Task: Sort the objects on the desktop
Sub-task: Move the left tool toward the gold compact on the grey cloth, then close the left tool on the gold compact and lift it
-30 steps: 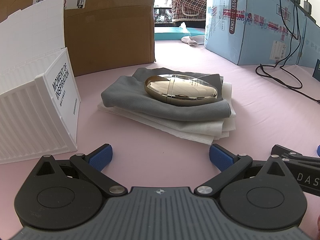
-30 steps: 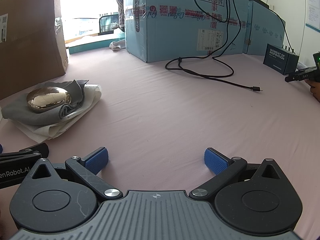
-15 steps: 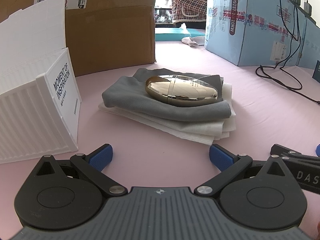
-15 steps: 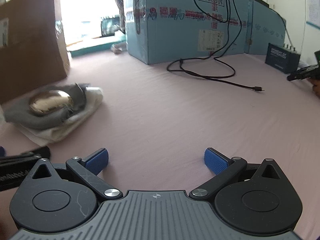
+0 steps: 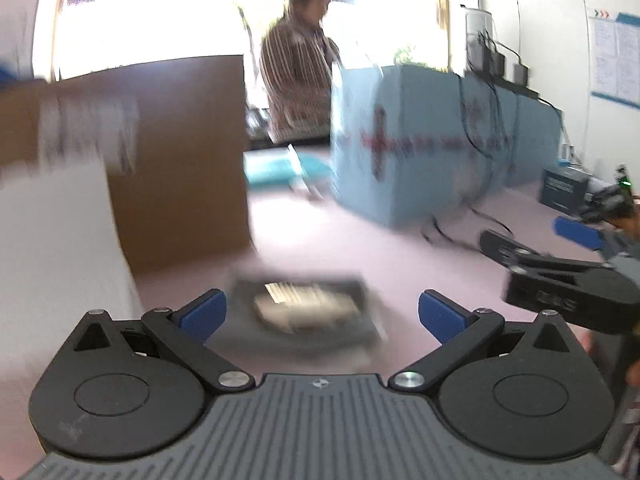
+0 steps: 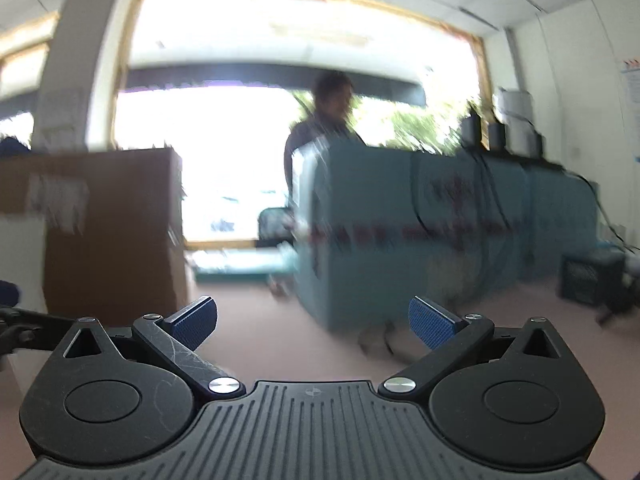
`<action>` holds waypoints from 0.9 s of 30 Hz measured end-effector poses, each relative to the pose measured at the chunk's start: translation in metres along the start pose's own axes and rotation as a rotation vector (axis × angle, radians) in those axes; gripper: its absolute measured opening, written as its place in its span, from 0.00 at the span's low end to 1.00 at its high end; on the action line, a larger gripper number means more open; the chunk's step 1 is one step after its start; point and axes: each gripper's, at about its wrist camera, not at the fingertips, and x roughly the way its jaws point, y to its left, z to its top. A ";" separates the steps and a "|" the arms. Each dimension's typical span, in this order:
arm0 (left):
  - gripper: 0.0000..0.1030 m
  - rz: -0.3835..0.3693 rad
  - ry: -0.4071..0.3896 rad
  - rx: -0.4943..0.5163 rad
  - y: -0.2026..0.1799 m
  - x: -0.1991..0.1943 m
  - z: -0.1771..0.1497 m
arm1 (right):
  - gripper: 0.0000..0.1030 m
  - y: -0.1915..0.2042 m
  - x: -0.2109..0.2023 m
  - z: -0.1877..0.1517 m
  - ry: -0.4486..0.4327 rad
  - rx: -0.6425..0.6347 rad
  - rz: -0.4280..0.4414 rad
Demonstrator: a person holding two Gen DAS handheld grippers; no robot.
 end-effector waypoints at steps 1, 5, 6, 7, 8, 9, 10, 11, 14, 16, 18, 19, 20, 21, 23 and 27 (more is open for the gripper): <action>1.00 0.012 -0.003 -0.024 0.004 0.003 0.012 | 1.00 -0.002 0.009 0.011 -0.023 0.019 0.038; 1.00 -0.011 0.063 -0.178 0.028 0.035 0.050 | 1.00 -0.007 0.048 0.041 -0.070 0.095 0.138; 1.00 -0.027 0.084 -0.213 0.033 0.043 0.055 | 1.00 -0.008 0.054 0.035 -0.068 0.080 0.139; 1.00 -0.029 0.099 -0.229 0.037 0.052 0.057 | 1.00 -0.010 0.061 0.028 -0.066 0.065 0.139; 1.00 -0.019 0.109 -0.231 0.039 0.061 0.056 | 1.00 -0.011 0.067 0.022 -0.065 0.049 0.140; 1.00 -0.007 0.117 -0.214 0.040 0.069 0.054 | 1.00 -0.012 0.074 0.014 -0.050 0.028 0.141; 1.00 0.006 0.121 -0.184 0.039 0.076 0.052 | 1.00 -0.014 0.081 0.004 -0.005 -0.010 0.152; 1.00 0.011 0.132 -0.161 0.039 0.082 0.050 | 1.00 -0.014 0.086 -0.004 0.037 -0.056 0.180; 1.00 0.004 0.185 -0.114 0.042 0.098 0.041 | 1.00 -0.003 0.083 -0.017 0.092 -0.169 0.266; 1.00 -0.017 0.230 -0.102 0.041 0.106 0.036 | 0.99 0.014 0.081 -0.018 0.107 -0.213 0.330; 0.97 -0.039 0.276 -0.090 0.040 0.115 0.031 | 0.95 0.028 0.084 -0.022 0.157 -0.240 0.357; 0.97 -0.031 0.287 -0.076 0.039 0.118 0.029 | 0.93 0.031 0.088 -0.023 0.183 -0.237 0.385; 0.97 -0.032 0.289 -0.069 0.039 0.120 0.028 | 0.92 0.034 0.091 -0.025 0.209 -0.234 0.413; 0.97 -0.052 0.291 -0.074 0.041 0.122 0.027 | 0.88 0.036 0.093 -0.028 0.234 -0.225 0.443; 0.97 -0.112 0.321 -0.108 0.045 0.125 0.024 | 0.83 0.039 0.092 -0.031 0.273 -0.197 0.498; 0.88 -0.148 0.366 -0.129 0.043 0.131 0.018 | 0.74 0.048 0.093 -0.037 0.299 -0.202 0.526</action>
